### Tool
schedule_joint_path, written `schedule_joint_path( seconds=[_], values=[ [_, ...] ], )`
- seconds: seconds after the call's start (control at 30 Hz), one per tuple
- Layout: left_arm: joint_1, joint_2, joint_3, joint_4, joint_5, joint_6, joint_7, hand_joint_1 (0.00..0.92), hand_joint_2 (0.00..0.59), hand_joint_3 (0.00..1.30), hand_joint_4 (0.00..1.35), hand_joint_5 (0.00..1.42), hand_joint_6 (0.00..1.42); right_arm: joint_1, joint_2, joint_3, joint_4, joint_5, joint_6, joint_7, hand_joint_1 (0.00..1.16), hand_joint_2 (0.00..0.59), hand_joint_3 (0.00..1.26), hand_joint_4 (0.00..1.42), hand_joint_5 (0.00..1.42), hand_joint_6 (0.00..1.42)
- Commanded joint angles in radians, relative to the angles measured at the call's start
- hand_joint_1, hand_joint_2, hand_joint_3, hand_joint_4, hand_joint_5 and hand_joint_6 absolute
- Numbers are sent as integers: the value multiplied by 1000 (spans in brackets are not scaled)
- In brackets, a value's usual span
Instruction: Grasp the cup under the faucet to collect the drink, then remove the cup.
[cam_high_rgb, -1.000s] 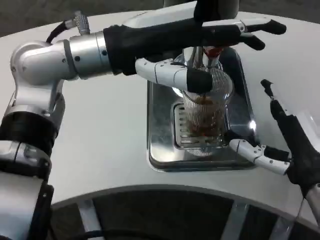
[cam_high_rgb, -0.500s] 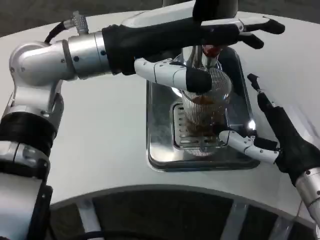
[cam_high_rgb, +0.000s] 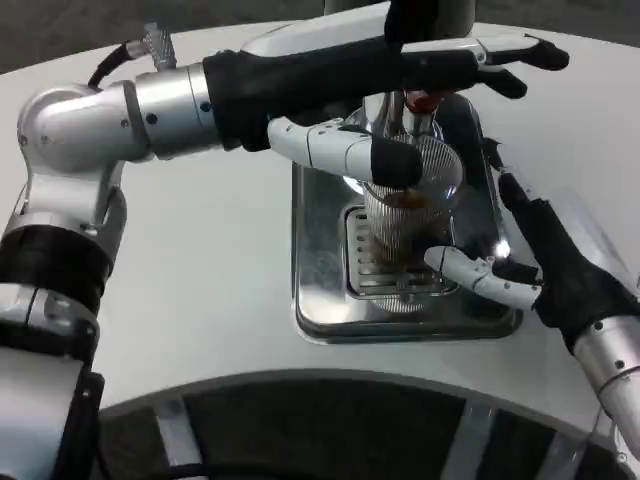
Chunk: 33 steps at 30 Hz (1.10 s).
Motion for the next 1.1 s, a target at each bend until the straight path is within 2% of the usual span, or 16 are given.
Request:
schedule_joint_path(
  seconds=[0.03,1.1],
  values=[
    [65,36,-28,33,70,32,-22,0,79,90,5,118,0,-25,-5,17,18,12,-14,-9,446,188,0,0,0,0],
    [81,54,-21,20,63,36,-11,0,79,93,7,131,0,-106,17,70,77,29,-8,-31,455,182,0,0,0,0]
  ],
)
